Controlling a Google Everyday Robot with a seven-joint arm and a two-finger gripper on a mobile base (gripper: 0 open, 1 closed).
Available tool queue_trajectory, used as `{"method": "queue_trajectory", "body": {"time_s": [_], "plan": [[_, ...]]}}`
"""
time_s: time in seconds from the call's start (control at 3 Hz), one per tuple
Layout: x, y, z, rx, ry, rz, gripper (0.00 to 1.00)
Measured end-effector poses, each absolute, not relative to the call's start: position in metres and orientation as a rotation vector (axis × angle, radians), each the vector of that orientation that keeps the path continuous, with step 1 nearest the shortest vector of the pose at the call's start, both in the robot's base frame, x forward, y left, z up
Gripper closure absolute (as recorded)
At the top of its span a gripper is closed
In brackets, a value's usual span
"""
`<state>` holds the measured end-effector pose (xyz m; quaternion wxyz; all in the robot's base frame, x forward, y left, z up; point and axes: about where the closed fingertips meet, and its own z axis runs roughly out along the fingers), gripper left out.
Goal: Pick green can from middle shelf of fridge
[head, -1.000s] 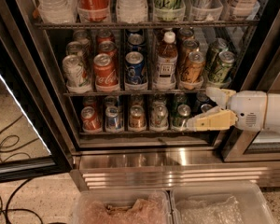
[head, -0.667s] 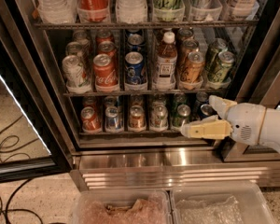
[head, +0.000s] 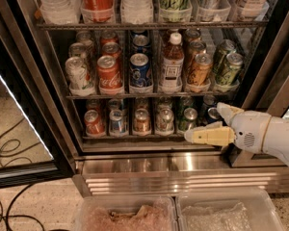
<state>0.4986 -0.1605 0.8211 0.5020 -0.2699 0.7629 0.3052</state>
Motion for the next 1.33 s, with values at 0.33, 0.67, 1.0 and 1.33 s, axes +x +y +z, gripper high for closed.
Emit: {"method": "queue_trajectory", "body": {"time_s": [0.33, 0.67, 1.0, 1.33], "plan": [[0.478, -0.147, 0.822, -0.608, 1.826, 0.661, 0.0], [0.463, -0.136, 0.805, -0.602, 1.831, 0.612, 0.0], [0.463, -0.136, 0.805, -0.602, 1.831, 0.612, 0.0], [0.469, -0.139, 0.807, -0.566, 1.825, 0.588, 0.0]]}}
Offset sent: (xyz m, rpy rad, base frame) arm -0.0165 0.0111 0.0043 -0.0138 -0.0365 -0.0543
